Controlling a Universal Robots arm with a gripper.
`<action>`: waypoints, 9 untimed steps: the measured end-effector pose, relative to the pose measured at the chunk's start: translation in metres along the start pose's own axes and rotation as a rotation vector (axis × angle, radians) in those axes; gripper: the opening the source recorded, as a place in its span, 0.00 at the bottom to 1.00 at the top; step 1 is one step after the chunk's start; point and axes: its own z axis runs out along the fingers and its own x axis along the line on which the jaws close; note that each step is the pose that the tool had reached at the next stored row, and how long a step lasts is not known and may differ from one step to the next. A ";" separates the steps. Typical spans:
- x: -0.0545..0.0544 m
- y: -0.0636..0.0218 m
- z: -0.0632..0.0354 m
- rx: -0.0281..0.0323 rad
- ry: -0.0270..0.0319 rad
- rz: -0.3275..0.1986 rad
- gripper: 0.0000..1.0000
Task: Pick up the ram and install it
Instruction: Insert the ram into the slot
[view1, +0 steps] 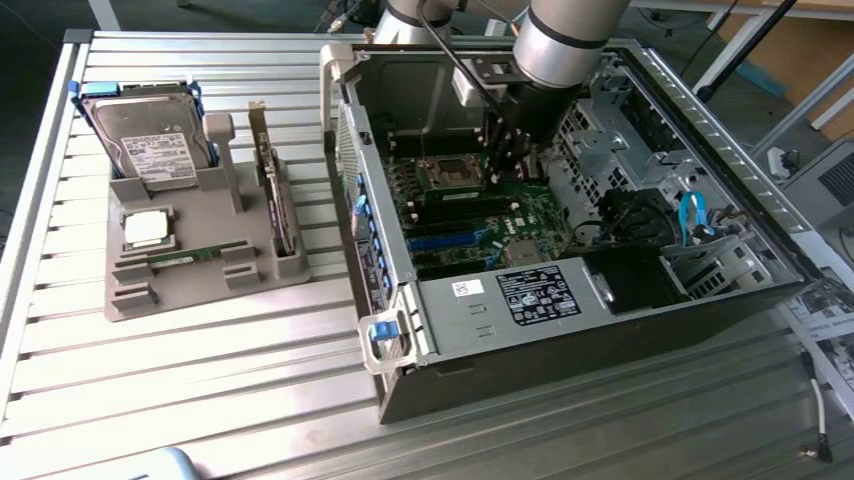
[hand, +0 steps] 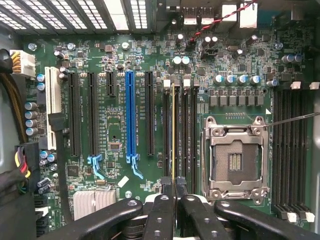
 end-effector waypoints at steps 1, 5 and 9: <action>0.000 0.0000 0.0000 0.0000 0.0001 0.000 0.12; 0.000 0.0000 0.0000 0.0000 0.0000 0.000 0.12; 0.000 0.0000 0.0000 0.0000 0.0001 0.000 0.12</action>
